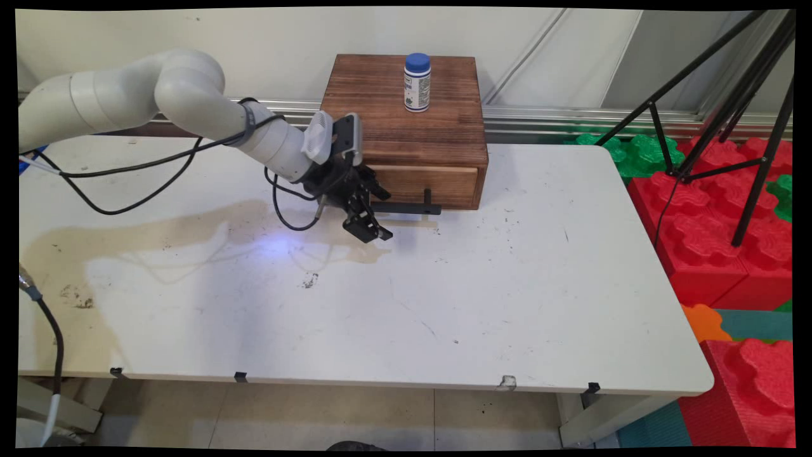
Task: Open the drawer
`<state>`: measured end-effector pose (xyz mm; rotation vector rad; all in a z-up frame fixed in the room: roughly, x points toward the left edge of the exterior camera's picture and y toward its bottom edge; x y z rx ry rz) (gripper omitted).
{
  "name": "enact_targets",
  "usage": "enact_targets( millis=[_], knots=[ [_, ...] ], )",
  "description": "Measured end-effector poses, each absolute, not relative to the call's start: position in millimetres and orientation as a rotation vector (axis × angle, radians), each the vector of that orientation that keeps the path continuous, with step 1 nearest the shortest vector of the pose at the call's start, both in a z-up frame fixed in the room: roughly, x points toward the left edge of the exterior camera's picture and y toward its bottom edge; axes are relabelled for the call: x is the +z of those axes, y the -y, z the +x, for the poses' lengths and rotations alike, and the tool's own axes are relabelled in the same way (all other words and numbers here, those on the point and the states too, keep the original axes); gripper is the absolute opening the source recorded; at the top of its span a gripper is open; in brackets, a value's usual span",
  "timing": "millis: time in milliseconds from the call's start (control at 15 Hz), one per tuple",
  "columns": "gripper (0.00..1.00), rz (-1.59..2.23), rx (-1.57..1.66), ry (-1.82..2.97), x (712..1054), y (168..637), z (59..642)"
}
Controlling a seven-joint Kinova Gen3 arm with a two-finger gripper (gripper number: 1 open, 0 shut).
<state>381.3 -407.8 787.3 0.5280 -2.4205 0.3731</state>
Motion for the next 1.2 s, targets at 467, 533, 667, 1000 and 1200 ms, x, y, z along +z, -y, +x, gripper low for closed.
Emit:
enact_targets(
  millis=[467,533,667,1000,1200],
  knots=[
    [1.00,0.525,0.373,2.432,779,410,372],
    [1.00,0.524,0.372,2.434,778,410,371],
    [1.00,0.524,0.370,2.437,776,408,368],
    [1.00,0.518,0.362,2.442,774,403,363],
    [1.00,0.510,0.353,2.446,772,397,360]
  ],
)
